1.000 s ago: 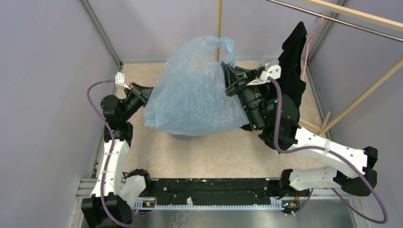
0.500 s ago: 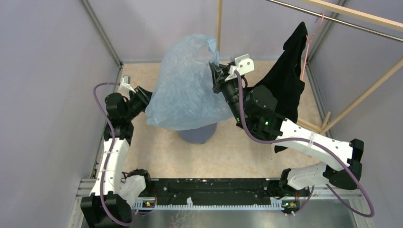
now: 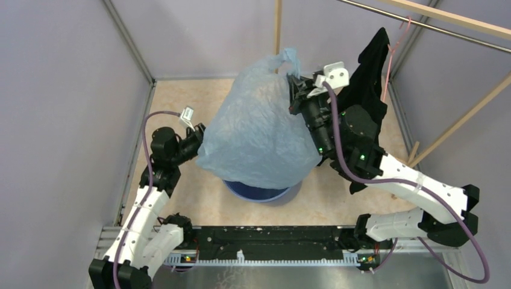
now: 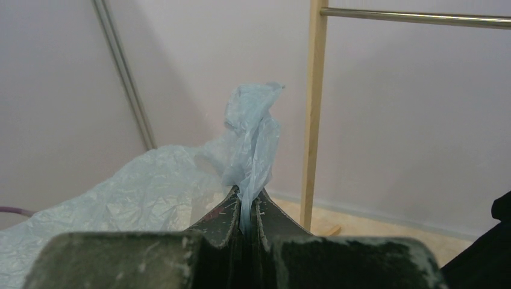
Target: Put the trash bags into the trash bin
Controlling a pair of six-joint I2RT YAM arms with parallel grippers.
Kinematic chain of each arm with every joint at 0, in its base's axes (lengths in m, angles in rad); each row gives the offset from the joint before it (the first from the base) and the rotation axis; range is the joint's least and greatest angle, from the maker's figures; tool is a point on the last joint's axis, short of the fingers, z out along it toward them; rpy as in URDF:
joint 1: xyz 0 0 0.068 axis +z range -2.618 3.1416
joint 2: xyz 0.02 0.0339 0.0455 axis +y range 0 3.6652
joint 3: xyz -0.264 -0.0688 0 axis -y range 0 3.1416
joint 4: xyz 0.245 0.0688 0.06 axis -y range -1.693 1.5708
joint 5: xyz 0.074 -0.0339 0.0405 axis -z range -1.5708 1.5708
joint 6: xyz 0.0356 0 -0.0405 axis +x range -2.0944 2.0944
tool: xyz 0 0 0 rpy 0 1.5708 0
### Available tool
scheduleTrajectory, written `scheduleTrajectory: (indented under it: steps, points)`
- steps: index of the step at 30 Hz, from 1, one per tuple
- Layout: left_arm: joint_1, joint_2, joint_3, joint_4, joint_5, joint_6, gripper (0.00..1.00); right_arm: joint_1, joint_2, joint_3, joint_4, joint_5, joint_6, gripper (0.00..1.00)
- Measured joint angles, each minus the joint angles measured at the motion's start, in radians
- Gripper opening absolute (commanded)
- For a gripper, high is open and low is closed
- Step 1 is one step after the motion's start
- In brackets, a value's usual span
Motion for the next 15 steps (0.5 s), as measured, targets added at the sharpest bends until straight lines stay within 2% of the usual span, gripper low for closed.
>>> scheduleTrajectory:
  steps: [2, 7, 15]
  points:
    - [-0.005, -0.017, -0.003, -0.062, -0.005, 0.012, 0.46, 0.000, -0.034, -0.002, -0.023, 0.004, 0.008, 0.00]
    - [-0.005, -0.023, -0.006, -0.151, -0.023, 0.035, 0.65, -0.001, -0.142, -0.064, -0.047, 0.011, 0.019, 0.00]
    - [-0.007, 0.060, 0.004, -0.164, -0.001, 0.043, 0.98, -0.001, -0.218, -0.148, -0.062, 0.009, 0.006, 0.00]
